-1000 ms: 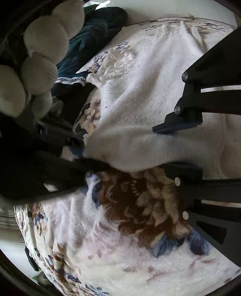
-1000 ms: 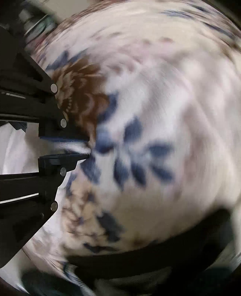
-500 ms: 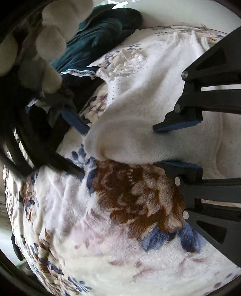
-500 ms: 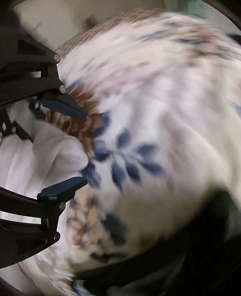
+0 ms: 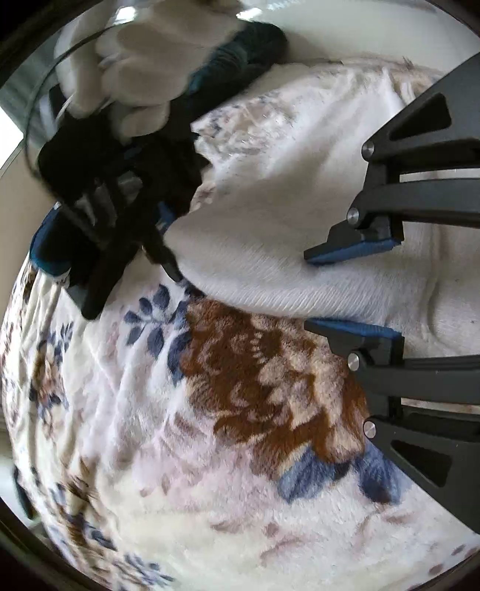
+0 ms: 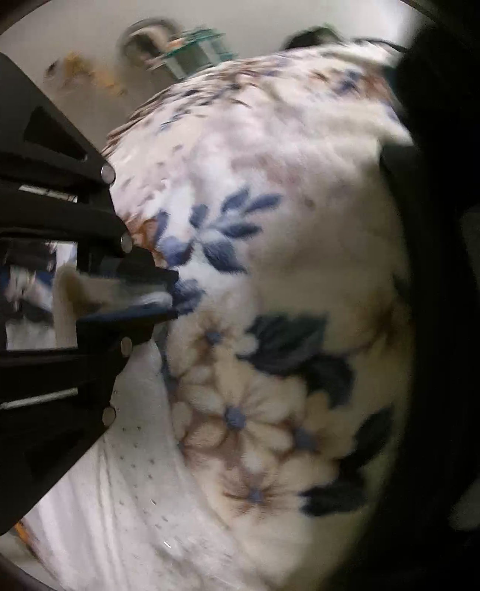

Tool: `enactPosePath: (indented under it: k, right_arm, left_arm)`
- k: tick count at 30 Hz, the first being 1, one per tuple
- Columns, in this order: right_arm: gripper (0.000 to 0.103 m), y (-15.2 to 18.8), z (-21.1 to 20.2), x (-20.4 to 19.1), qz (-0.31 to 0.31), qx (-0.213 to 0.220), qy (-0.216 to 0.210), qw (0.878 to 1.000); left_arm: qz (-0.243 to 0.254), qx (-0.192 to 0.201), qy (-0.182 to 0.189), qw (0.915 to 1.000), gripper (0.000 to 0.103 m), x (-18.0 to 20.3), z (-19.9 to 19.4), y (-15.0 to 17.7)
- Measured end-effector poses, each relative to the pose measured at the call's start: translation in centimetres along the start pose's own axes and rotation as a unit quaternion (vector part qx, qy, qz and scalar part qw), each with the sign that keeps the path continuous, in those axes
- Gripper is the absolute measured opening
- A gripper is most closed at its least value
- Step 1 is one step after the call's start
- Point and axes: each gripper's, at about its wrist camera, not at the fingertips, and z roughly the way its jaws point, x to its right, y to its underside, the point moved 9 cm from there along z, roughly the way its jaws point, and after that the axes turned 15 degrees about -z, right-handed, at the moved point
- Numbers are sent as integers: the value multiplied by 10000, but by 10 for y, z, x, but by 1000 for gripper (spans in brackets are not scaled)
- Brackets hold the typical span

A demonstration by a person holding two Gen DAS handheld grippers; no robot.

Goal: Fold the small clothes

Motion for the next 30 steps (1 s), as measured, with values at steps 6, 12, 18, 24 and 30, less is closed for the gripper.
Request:
enactPosePath:
  k: [6,12,18,24,30]
  right_arm:
    - [54,28,-51,-11,-1330,624,515,9878]
    - [46,78,-1,-9,-2265,2,1287,9655]
    - [3,94,-32,51,-1620,577,1819,9682]
    - [23,130,-67,94,-825,862,865,9891]
    - [45,214,-210,234,1168,2456,1104,9560]
  left_arm:
    - [-742,118,51,9972,65,-29,-20,-31]
    - [-803,210,-248,9962,65,-47,-19,-61]
    - [-393,222,-336,9984,65,-25,-8,-81]
    - [-36,133,-473,9988,65,-4,15,-96]
    - [578,-31,-722,9957,65,17,43,-103]
